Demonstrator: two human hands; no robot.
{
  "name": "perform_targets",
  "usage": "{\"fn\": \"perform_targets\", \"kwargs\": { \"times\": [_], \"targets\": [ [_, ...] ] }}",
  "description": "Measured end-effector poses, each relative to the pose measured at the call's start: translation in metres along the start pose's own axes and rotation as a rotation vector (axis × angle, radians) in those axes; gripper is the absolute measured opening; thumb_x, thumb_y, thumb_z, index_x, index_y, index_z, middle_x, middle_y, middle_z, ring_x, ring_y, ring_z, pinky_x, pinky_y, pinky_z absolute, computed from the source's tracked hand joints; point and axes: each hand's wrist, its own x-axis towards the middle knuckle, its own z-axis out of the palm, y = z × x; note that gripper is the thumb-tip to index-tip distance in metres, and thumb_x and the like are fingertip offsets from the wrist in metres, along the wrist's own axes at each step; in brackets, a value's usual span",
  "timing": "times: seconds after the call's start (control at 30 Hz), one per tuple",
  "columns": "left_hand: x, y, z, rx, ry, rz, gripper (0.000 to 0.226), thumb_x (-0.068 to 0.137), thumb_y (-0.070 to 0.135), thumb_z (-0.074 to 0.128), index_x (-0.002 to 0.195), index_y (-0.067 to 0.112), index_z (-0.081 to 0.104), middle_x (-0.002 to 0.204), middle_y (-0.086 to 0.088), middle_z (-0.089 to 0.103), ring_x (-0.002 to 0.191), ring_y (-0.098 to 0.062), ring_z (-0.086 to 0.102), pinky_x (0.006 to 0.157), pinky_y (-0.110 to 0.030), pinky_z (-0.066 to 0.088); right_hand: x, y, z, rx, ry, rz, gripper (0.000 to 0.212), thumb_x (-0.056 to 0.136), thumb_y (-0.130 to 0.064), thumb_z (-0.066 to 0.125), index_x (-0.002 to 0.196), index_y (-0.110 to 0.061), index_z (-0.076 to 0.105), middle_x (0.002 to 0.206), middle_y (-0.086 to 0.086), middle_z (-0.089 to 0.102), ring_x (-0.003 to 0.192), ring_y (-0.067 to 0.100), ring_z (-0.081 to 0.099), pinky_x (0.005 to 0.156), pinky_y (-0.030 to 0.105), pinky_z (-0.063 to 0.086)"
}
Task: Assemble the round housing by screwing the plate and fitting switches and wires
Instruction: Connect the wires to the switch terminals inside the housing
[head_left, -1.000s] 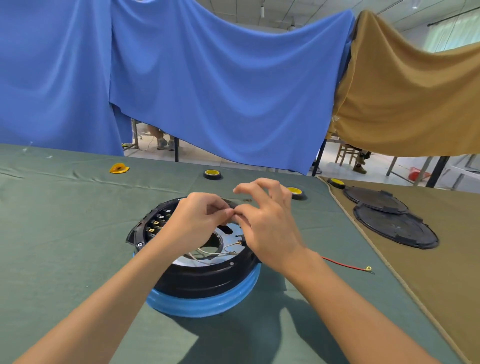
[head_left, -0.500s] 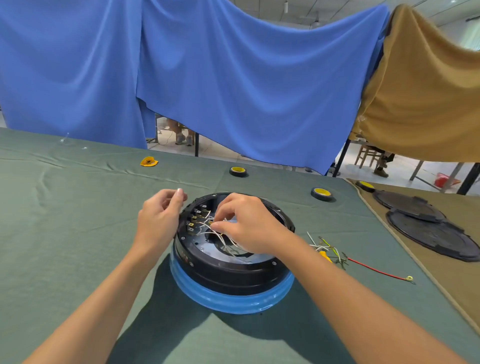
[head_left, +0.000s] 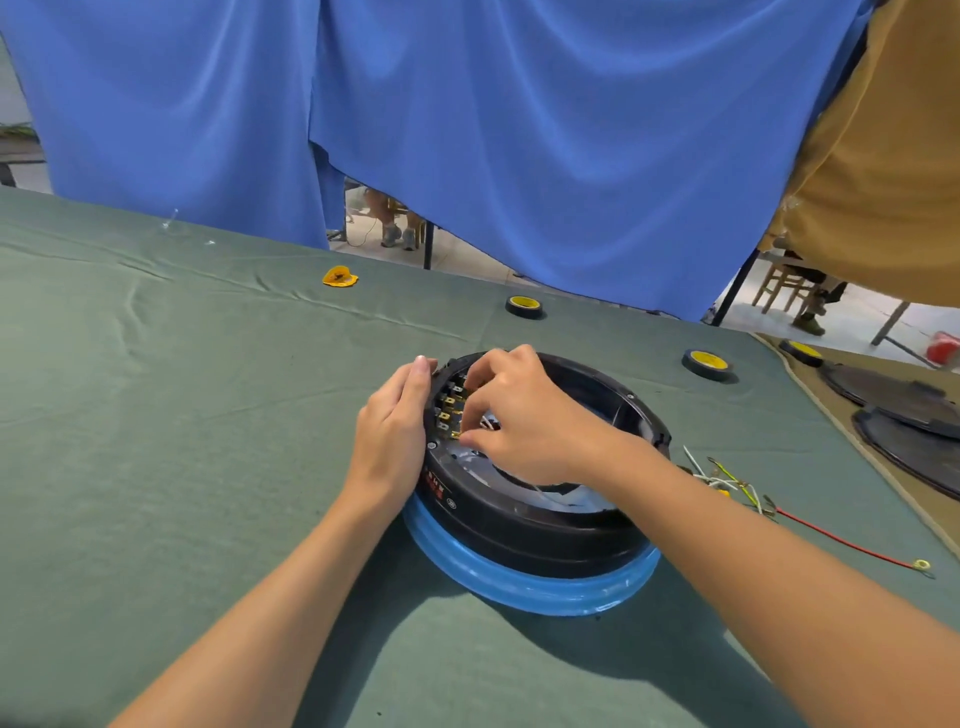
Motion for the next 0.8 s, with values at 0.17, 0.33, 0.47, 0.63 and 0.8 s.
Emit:
{"fn": "perform_targets", "kwargs": {
  "times": [0.17,0.33,0.47,0.63,0.8],
  "targets": [
    [-0.0008,-0.0003,-0.0004,0.049,0.016,0.016,0.043,0.090,0.054,0.038,0.085,0.020,0.065,0.085,0.001,0.064,0.085,-0.019,0.061,0.091,-0.046,0.046,0.0002,0.0002,0.0039,0.019,0.025,0.003,0.016,0.092,-0.030,0.063,0.097,-0.019,0.075,0.125,0.000,0.047,0.120,0.019,0.031,0.097,0.030,0.030],
    [-0.0006,-0.0008,-0.0003,0.105,0.033,0.008,0.031,0.091,0.051,0.040,0.077,0.036,0.064,0.083,0.008,0.070,0.089,-0.017,0.064,0.085,-0.037,0.047,-0.0004,-0.0004,0.0063,0.064,0.047,0.012,0.014,0.092,-0.026,0.064,0.092,-0.018,0.075,0.121,0.000,0.049,0.118,0.019,0.031,0.098,0.031,0.031],
    [0.0014,-0.0032,-0.0003,0.087,0.039,-0.005,0.019,0.099,0.027,0.051,0.101,0.022,0.070,0.094,0.009,0.070,0.099,-0.016,0.064,0.091,-0.036,0.048,0.0016,-0.0013,0.0070,0.064,0.047,0.010,0.014,0.092,-0.025,0.063,0.092,-0.018,0.076,0.122,0.001,0.048,0.119,0.020,0.032,0.098,0.032,0.032],
    [-0.0006,-0.0030,-0.0021,0.137,0.080,-0.022,0.026,0.096,0.019,0.054,0.119,0.016,0.066,0.118,-0.004,0.067,0.111,-0.015,0.060,0.099,-0.036,0.046,-0.0001,0.0010,0.0084,0.074,0.064,0.020,0.015,0.092,-0.025,0.063,0.092,-0.017,0.075,0.123,0.001,0.049,0.120,0.019,0.032,0.098,0.034,0.034],
    [-0.0012,-0.0030,-0.0019,0.118,0.073,-0.039,0.031,0.098,0.017,0.050,0.126,0.016,0.062,0.128,-0.005,0.065,0.122,-0.014,0.056,0.102,-0.030,0.043,-0.0013,0.0013,0.0086,0.092,0.065,0.024,0.015,0.093,-0.024,0.062,0.094,-0.016,0.075,0.125,0.001,0.049,0.121,0.019,0.032,0.096,0.031,0.031]
  ]
}}
